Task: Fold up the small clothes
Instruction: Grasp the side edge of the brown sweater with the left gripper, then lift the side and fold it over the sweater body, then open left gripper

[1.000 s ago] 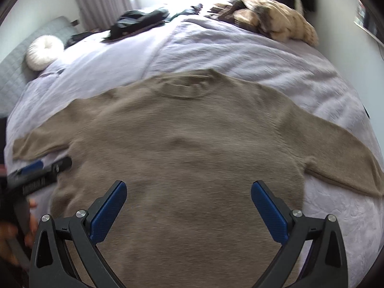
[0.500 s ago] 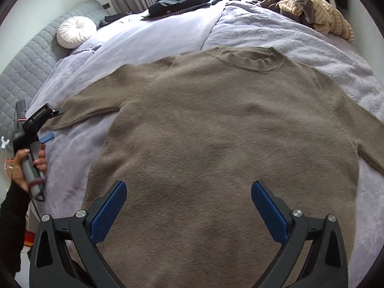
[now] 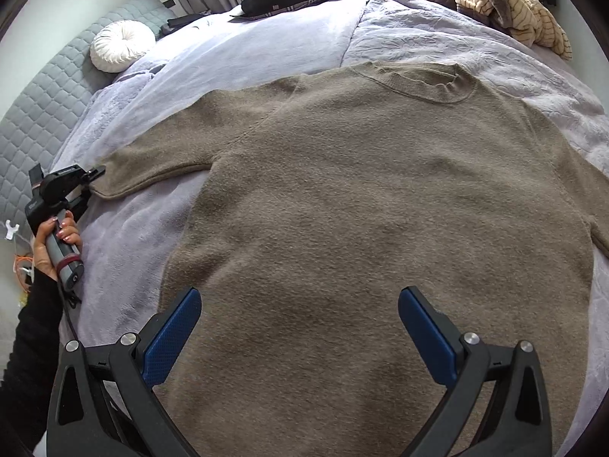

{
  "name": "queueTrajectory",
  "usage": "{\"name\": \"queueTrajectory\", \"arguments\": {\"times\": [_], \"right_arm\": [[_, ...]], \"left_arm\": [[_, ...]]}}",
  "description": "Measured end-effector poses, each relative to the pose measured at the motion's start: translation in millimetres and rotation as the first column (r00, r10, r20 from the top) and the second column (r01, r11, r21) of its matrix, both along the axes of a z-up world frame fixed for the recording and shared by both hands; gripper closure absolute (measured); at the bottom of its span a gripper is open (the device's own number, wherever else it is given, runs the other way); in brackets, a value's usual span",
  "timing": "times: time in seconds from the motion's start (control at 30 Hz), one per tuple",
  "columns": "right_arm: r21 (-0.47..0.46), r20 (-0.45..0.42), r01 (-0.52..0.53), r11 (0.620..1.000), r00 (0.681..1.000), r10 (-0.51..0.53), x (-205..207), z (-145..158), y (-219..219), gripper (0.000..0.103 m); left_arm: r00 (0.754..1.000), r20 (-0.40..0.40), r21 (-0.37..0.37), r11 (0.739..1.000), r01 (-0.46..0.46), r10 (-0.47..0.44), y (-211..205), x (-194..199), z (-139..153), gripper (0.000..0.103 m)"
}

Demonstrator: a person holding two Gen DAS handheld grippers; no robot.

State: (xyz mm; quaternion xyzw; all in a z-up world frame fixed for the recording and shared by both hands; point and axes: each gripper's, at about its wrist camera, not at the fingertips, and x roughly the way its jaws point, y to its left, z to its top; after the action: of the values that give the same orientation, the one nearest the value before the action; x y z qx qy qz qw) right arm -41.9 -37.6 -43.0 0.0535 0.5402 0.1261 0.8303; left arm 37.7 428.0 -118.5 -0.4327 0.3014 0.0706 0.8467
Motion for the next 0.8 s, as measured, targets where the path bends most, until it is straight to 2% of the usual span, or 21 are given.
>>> {"name": "queueTrajectory", "arguments": {"times": [0.1,0.23,0.4,0.53,0.57,0.67,0.7,0.8], "right_arm": [[0.010,0.012,0.002,1.000,1.000,-0.002,-1.6,1.3,-2.3,0.000],[0.036,0.020,0.019,0.999,1.000,-0.020,-4.7,1.7,-13.2,0.000],[0.084,0.034,0.072,0.994,0.997,-0.075,-8.9,5.0,-39.6,0.000],[0.109,0.049,0.121,0.987,0.991,-0.127,-14.0,8.1,-69.9,0.000],[0.115,0.051,0.136,0.984,0.988,-0.143,-15.8,8.8,-78.7,0.000],[0.133,0.054,0.190,0.973,0.979,-0.199,-21.8,9.0,-110.3,0.000],[0.138,0.053,0.210,0.968,0.974,-0.219,-24.4,8.4,-121.5,0.000],[0.145,0.048,0.263,0.954,0.961,-0.272,-31.6,5.6,-151.6,0.000]], "left_arm": [[0.996,0.064,0.043,0.997,0.065,-0.067,-13.1,1.7,19.1,0.093],[0.974,0.141,0.140,0.977,0.159,-0.178,-50.4,8.9,62.1,0.093],[0.920,0.210,0.220,0.933,0.285,-0.330,-125.3,28.8,115.1,0.093],[0.845,0.214,0.286,0.858,0.426,-0.490,-216.9,48.2,143.5,0.093],[0.822,0.198,0.311,0.830,0.464,-0.534,-245.5,54.0,146.0,0.093],[0.768,0.136,0.338,0.758,0.558,-0.626,-318.7,64.2,139.1,0.093],[0.756,0.121,0.341,0.742,0.577,-0.643,-334.9,66.2,134.9,0.093],[0.704,0.051,0.357,0.672,0.649,-0.708,-398.8,74.4,116.2,0.093]]}}
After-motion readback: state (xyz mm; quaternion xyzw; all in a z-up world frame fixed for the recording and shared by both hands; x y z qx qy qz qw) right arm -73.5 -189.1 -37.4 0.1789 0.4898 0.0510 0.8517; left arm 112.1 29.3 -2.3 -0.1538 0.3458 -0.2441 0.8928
